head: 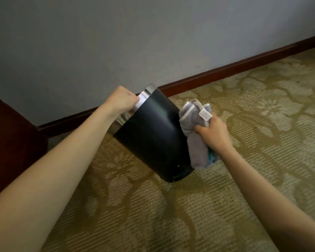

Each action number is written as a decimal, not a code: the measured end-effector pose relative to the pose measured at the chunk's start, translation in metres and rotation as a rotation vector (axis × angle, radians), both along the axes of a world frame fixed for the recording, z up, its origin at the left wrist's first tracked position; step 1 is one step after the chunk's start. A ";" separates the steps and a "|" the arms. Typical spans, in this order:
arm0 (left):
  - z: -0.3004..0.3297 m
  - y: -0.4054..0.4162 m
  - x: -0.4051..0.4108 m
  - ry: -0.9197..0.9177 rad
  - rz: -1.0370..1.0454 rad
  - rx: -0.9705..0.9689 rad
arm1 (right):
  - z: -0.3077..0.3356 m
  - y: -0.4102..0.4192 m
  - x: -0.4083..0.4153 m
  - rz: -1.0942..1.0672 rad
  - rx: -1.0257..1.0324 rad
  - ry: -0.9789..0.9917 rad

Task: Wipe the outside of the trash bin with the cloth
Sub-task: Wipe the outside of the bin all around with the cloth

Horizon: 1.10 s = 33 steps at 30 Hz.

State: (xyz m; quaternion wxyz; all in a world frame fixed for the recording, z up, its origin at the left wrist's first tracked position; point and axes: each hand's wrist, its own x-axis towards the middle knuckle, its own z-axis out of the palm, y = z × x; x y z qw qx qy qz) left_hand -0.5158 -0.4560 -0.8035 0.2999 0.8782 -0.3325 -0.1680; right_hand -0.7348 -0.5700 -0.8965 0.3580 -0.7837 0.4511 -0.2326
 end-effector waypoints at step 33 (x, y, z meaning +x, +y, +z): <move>0.008 -0.017 -0.043 -0.094 -0.262 0.093 | 0.013 0.107 0.045 0.074 0.113 -0.568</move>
